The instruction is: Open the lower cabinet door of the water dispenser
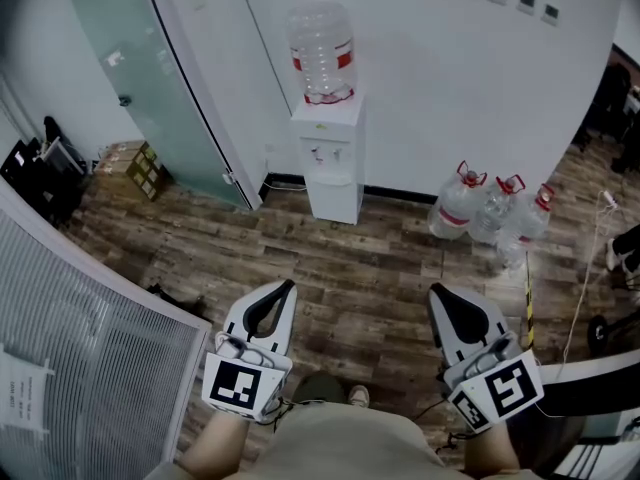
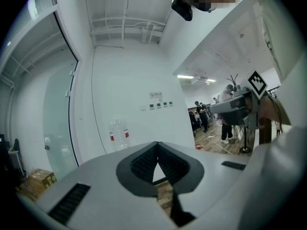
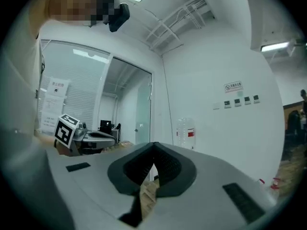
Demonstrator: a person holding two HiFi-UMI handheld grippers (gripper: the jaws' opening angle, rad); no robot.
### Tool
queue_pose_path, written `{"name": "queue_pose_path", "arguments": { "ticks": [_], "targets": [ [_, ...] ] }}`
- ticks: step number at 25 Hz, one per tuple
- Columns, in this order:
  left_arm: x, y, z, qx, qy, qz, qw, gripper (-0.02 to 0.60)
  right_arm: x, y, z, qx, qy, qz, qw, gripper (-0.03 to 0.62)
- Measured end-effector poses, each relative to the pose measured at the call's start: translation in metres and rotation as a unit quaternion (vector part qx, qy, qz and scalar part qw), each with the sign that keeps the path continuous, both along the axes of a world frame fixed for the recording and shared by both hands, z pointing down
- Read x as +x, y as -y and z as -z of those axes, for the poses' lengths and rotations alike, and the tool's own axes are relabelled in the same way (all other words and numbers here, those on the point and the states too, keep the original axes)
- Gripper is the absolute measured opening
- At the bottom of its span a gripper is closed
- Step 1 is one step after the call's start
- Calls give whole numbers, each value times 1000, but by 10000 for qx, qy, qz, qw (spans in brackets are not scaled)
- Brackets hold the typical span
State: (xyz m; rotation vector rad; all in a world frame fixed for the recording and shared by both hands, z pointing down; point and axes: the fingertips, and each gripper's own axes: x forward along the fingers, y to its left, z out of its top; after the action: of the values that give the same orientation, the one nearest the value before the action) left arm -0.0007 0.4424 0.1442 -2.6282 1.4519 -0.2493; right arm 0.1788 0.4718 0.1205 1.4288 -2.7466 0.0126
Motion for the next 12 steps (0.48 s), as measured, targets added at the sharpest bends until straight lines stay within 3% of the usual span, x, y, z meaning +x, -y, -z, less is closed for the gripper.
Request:
{"name": "queue_pose_path", "arguments": {
  "ticks": [12],
  "targets": [
    [5, 31, -17, 73, -9, 166, 9998, 6, 9, 36, -26, -67, -91, 97, 9999, 6]
  ]
}}
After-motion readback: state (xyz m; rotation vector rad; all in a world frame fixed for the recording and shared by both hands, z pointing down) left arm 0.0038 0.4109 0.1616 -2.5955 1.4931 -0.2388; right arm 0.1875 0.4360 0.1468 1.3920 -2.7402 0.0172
